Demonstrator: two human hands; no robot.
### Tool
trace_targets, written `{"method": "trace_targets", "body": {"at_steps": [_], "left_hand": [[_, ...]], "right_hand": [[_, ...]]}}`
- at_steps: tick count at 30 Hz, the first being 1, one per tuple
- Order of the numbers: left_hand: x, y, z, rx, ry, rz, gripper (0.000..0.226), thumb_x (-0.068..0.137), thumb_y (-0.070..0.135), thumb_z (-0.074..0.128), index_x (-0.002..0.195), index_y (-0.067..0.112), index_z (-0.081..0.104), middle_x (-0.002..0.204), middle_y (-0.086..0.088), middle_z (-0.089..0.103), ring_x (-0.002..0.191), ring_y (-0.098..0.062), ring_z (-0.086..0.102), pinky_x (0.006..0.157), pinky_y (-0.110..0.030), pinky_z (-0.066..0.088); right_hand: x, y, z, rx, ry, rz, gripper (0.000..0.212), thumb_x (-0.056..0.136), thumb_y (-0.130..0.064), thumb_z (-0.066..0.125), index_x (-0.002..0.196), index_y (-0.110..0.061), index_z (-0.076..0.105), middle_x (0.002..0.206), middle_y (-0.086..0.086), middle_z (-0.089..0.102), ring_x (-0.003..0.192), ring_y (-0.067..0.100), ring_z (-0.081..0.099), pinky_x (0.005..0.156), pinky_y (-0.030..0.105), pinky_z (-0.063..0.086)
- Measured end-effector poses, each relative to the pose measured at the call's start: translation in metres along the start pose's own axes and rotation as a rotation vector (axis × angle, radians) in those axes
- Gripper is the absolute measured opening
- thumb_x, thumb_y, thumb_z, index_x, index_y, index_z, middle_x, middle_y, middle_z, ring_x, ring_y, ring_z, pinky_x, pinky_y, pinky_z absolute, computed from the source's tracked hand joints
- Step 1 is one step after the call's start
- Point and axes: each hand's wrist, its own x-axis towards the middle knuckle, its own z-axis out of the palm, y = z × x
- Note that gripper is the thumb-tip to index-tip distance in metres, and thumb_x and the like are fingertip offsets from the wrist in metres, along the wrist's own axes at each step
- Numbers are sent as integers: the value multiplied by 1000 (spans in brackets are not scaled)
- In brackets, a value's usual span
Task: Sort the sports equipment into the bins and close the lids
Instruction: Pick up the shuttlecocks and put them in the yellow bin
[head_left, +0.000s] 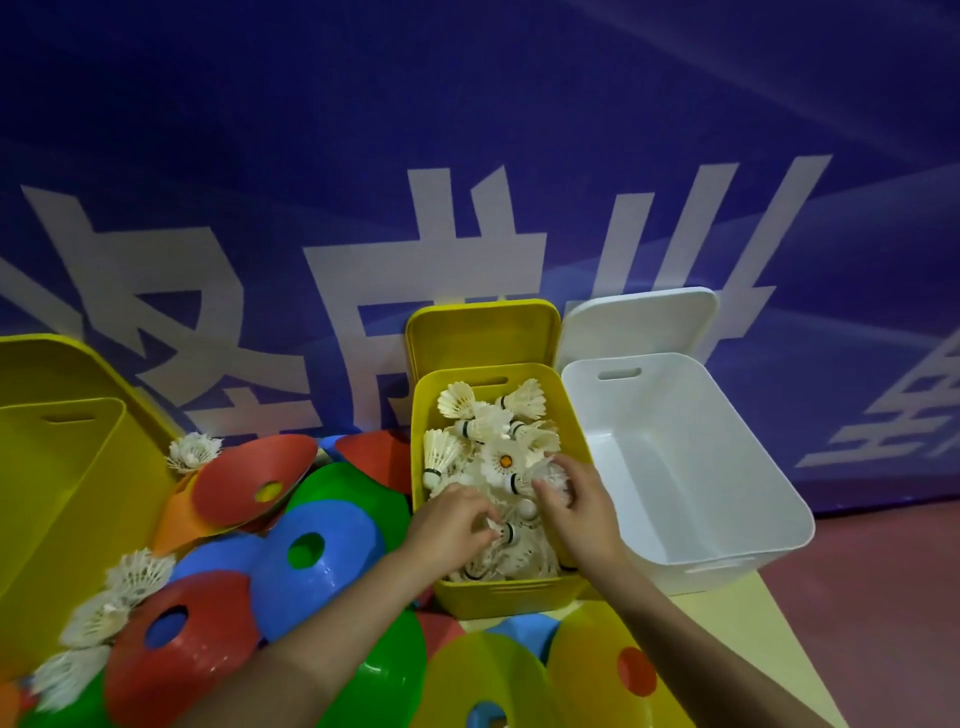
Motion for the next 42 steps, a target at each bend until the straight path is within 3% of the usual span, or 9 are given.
{"method": "trace_targets", "body": {"at_steps": [6, 10, 13, 16, 22, 26, 30, 37, 42], "left_hand": [[3, -1, -3, -106, 22, -36, 18, 80, 47, 66, 92, 34, 69, 108, 14, 50, 115, -4, 40, 97, -24, 36], [-14, -12, -14, -217, 308, -94, 38, 84, 59, 47, 101, 33, 68, 120, 16, 50, 119, -2, 38, 98, -23, 32], [-16, -29, -16, -171, 498, -272, 38, 94, 35, 46, 126, 20, 58, 133, 3, 47, 125, -13, 37, 104, -28, 32], [-14, -42, -11, -240, 538, -483, 41, 99, 19, 45, 139, 13, 45, 141, -5, 43, 131, -22, 35, 107, -30, 27], [-32, -56, 19, -489, 377, -571, 40, 102, 15, 38, 141, 19, 42, 142, -6, 49, 130, -21, 46, 104, -28, 38], [-44, -52, 23, -779, 494, -748, 34, 103, 21, 38, 133, 16, 51, 135, -5, 53, 126, -20, 47, 97, -21, 33], [-40, -39, 12, -999, 482, -702, 27, 101, 29, 40, 119, 25, 60, 119, 4, 60, 111, -11, 53, 92, -25, 39], [-43, -44, 1, -956, 350, -665, 21, 99, 15, 44, 112, 18, 61, 95, 10, 59, 85, -3, 54, 63, -5, 41], [-75, -91, -23, -1005, 323, -658, 23, 101, 14, 41, 100, 25, 61, 106, -3, 62, 88, -15, 58, 68, -23, 47]], "right_hand": [[-3, -4, -7, 93, -11, 3, 39, 90, -36, 61, 126, -27, 53, 120, -7, 52, 109, 4, 47, 86, 15, 35], [9, -10, -12, 185, -21, -38, 36, 90, -34, 61, 125, -29, 54, 119, -12, 51, 110, -1, 46, 85, 2, 31], [37, -22, -3, 222, -45, -76, 38, 88, -35, 64, 125, -26, 56, 123, -8, 56, 113, 5, 50, 93, 19, 40], [66, -39, 21, 193, -186, -145, 42, 87, -37, 65, 125, -22, 57, 123, -4, 60, 112, 11, 55, 94, 29, 45], [100, -46, 70, -453, -492, -311, 44, 90, -52, 50, 126, -28, 57, 125, 4, 61, 119, 24, 50, 98, 37, 36], [101, -43, 90, -809, -536, -347, 43, 92, -53, 42, 124, -29, 58, 131, 6, 53, 127, 26, 36, 102, 44, 26], [86, -43, 95, -673, -489, -241, 47, 90, -48, 49, 133, -29, 49, 130, 6, 55, 125, 26, 40, 104, 44, 29], [76, -63, 85, -347, -236, -241, 38, 93, -33, 54, 127, -16, 57, 122, 9, 59, 120, 27, 47, 97, 38, 40], [65, -108, 106, -230, -226, -290, 33, 92, -25, 55, 124, -16, 58, 111, 5, 61, 92, 19, 59, 79, 33, 47]]}}
